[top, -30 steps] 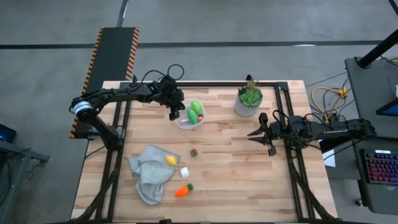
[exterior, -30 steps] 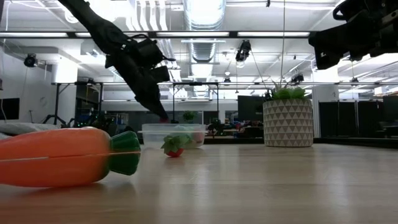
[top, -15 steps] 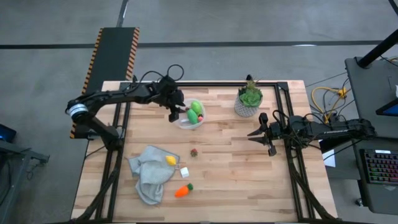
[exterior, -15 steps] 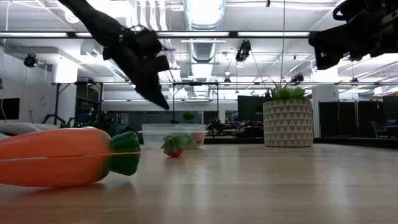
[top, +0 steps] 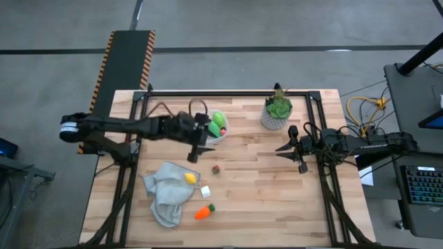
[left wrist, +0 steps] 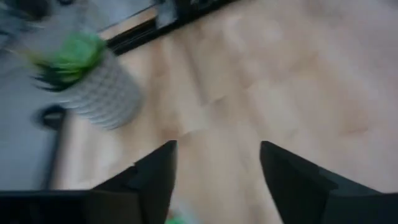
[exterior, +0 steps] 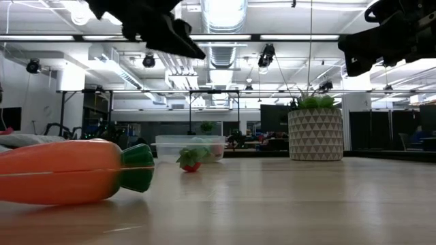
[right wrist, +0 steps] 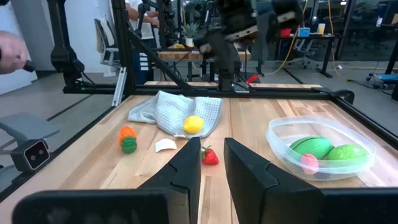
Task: Pick and placing Produce into tupperware
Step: Put the red strawberry into the transparent bin
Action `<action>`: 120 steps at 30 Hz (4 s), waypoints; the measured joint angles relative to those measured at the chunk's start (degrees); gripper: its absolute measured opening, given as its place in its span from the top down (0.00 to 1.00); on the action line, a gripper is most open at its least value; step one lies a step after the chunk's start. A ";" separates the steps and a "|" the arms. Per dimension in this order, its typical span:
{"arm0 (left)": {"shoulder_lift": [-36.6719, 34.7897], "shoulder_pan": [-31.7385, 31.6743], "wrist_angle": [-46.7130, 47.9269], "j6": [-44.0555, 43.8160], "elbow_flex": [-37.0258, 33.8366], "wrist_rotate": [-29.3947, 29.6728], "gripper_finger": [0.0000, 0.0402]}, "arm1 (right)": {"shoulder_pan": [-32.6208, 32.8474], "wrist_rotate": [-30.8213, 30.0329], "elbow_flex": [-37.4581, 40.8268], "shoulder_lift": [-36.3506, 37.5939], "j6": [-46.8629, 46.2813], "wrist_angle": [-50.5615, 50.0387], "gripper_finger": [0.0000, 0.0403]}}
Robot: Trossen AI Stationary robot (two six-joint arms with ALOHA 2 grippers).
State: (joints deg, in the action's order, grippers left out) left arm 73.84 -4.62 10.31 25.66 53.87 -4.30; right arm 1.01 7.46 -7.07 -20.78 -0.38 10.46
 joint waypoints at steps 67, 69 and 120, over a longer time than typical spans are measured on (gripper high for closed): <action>30.43 11.15 10.71 -20.63 9.20 8.79 0.25 | -0.01 0.00 0.00 0.00 -0.16 -1.70 0.84; 30.68 10.76 10.71 -20.29 9.18 8.81 0.25 | -0.01 0.00 0.00 0.00 -0.15 -1.71 0.84; 31.80 9.46 9.50 -18.80 8.68 7.95 0.69 | 0.01 -0.02 0.00 0.02 -0.66 -1.70 0.84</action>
State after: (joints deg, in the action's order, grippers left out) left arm 105.65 4.84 19.81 6.85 62.54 3.65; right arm 1.02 7.44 -7.07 -20.75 -1.04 8.75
